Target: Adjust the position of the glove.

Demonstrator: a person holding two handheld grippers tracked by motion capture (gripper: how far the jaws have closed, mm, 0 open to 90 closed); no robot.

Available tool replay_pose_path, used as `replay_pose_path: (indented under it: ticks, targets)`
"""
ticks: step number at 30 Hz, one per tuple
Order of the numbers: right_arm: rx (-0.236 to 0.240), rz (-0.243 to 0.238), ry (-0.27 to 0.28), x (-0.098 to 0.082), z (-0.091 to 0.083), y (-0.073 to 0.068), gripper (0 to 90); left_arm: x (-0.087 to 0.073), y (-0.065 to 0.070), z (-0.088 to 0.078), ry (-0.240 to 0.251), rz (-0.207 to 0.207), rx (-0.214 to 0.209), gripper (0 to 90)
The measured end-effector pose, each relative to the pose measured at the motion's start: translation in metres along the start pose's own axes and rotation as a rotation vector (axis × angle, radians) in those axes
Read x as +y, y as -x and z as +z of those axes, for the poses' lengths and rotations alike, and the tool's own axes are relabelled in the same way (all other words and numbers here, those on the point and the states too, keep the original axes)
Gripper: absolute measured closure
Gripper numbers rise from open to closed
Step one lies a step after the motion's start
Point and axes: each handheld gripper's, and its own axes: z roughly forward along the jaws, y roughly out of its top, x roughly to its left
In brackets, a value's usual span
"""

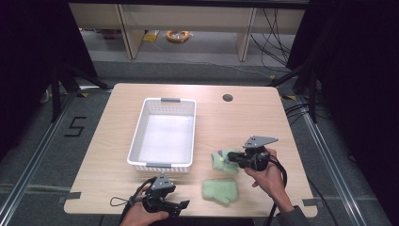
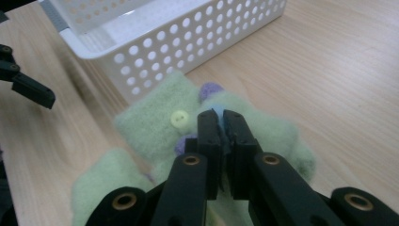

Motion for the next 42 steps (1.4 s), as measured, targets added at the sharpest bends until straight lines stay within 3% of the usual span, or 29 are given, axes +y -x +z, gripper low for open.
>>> replay_pose_path:
  ticks: [8, 10, 11, 15, 16, 19, 21, 24, 25, 27, 29, 31, 32, 33, 35, 36, 38, 39, 42]
  targets:
    - [0.027, -0.022, -0.01, -0.009, -0.008, -0.019, 86.7, 0.0, 0.0, 0.0, 0.001, -0.001, 0.0, 24.4]
    - [0.029, 0.001, -0.015, -0.012, -0.01, -0.026, 86.7, 0.0, 0.0, 0.001, 0.0, 0.001, 0.002, 24.4]
    - [0.036, -0.023, -0.005, -0.013, -0.01, -0.027, 86.7, 0.0, 0.0, 0.001, -0.001, 0.003, 0.001, 24.5]
    - [0.038, -0.028, -0.002, -0.017, -0.014, -0.034, 86.7, -0.001, 0.001, 0.001, 0.001, -0.004, 0.005, 24.4]
    - [0.044, -0.003, -0.012, -0.02, -0.015, -0.038, 86.7, -0.001, 0.001, 0.002, 0.008, -0.011, 0.004, 24.4]
    - [0.061, -0.007, -0.008, -0.025, -0.016, -0.042, 86.7, -0.001, 0.001, 0.002, 0.005, -0.007, 0.002, 24.4]
    - [0.06, 0.02, -0.028, -0.027, -0.018, -0.048, 86.7, -0.001, 0.001, 0.002, 0.005, -0.007, 0.002, 24.5]
    - [0.064, -0.011, -0.022, -0.03, -0.02, -0.051, 86.6, -0.001, 0.0, 0.002, -0.006, 0.001, 0.002, 24.4]
    - [0.058, 0.014, -0.02, -0.032, -0.02, -0.055, 86.6, -0.002, 0.001, 0.003, -0.001, -0.007, 0.004, 24.4]
    - [0.064, -0.003, -0.028, -0.033, -0.021, -0.056, 86.6, -0.002, 0.001, 0.003, -0.006, -0.003, 0.003, 24.4]
    - [0.054, -0.001, -0.024, -0.034, -0.021, -0.058, 86.5, -0.001, 0.001, 0.002, -0.01, 0.002, 0.003, 24.4]
    - [0.06, 0.016, -0.036, -0.034, -0.02, -0.062, 86.5, -0.002, 0.002, 0.004, -0.002, -0.021, 0.003, 24.4]
    - [0.054, -0.004, -0.031, -0.034, -0.019, -0.061, 86.5, -0.002, 0.001, 0.003, -0.009, -0.01, 0.0, 24.5]
    - [0.052, 0.015, -0.036, -0.034, -0.019, -0.064, 86.4, -0.001, 0.001, 0.003, -0.008, 0.004, 0.001, 24.5]
    - [0.055, 0.012, -0.041, -0.035, -0.015, -0.067, 86.3, -0.002, 0.003, 0.004, 0.01, -0.014, -0.001, 24.6]
    - [0.057, 0.012, -0.042, -0.035, -0.013, -0.067, 86.3, -0.001, 0.002, 0.002, -0.009, 0.007, 0.0, 24.6]
    - [0.052, -0.003, -0.045, -0.036, -0.01, -0.066, 86.3, -0.001, 0.003, 0.003, -0.007, 0.009, -0.002, 24.6]
    - [0.051, 0.006, -0.043, -0.037, -0.008, -0.067, 86.3, -0.002, 0.003, 0.004, -0.007, -0.003, 0.013, 24.6]
    - [0.046, 0.017, -0.051, -0.038, -0.004, -0.068, 86.3, -0.001, 0.004, 0.003, -0.007, 0.012, -0.003, 24.6]
